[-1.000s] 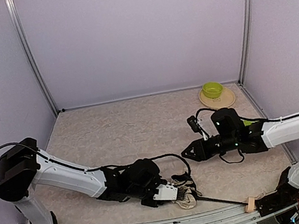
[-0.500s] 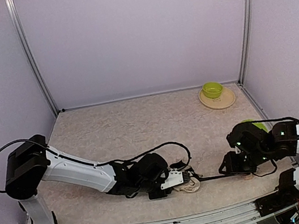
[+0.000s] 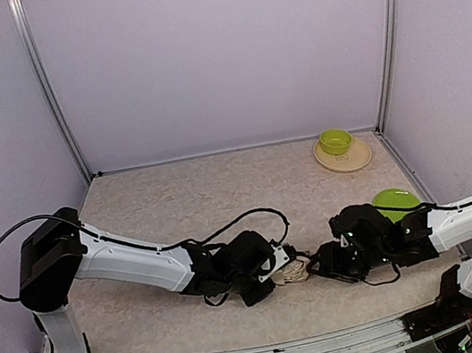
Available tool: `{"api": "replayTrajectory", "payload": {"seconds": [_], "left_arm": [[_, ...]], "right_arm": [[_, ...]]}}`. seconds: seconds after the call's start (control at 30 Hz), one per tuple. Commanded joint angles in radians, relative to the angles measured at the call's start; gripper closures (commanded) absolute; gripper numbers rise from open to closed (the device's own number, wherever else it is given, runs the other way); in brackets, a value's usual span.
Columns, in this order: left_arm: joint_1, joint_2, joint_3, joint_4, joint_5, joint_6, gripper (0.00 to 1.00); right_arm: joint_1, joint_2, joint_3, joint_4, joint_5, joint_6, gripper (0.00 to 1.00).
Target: Put away the umbrella
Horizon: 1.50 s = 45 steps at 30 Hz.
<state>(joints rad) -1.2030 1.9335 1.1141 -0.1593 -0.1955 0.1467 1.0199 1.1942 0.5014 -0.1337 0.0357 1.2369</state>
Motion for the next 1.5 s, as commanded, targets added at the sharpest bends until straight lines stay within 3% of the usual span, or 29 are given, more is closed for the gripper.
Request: {"api": "replayTrajectory", "payload": {"seconds": [0.0,0.07,0.4,0.57,0.9,1.17,1.27,1.37,1.47], "left_arm": [[0.002,0.095,-0.021,-0.200,0.081,-0.126,0.92],[0.004,0.110,-0.009,-0.201,0.096,-0.140,0.92],[-0.004,0.153,0.048,-0.194,0.116,-0.194,0.87],[-0.012,0.154,0.045,-0.191,0.112,-0.202,0.85],[-0.016,0.148,0.054,-0.173,0.106,-0.222,0.79],[-0.036,0.144,0.049,-0.124,0.114,-0.229,0.77],[-0.037,0.122,0.032,-0.079,0.170,-0.255,0.68],[-0.027,0.104,0.013,-0.033,0.221,-0.287,0.67],[-0.018,0.105,0.004,-0.006,0.229,-0.320,0.67]], "right_arm": [[0.029,0.057,-0.032,0.312,-0.029,0.104,0.43],[0.045,0.063,-0.052,0.342,-0.010,0.148,0.38],[0.071,0.241,-0.097,0.644,0.067,0.279,0.37],[0.058,0.300,-0.075,0.717,0.121,0.278,0.20],[0.023,0.435,0.065,0.588,0.130,0.300,0.17],[0.019,0.556,0.143,0.494,0.202,0.358,0.20],[0.012,0.568,0.109,0.622,0.236,0.367,0.18],[0.005,0.571,0.117,0.716,0.230,0.248,0.12],[0.006,0.566,0.114,0.776,0.215,0.192,0.11]]}}
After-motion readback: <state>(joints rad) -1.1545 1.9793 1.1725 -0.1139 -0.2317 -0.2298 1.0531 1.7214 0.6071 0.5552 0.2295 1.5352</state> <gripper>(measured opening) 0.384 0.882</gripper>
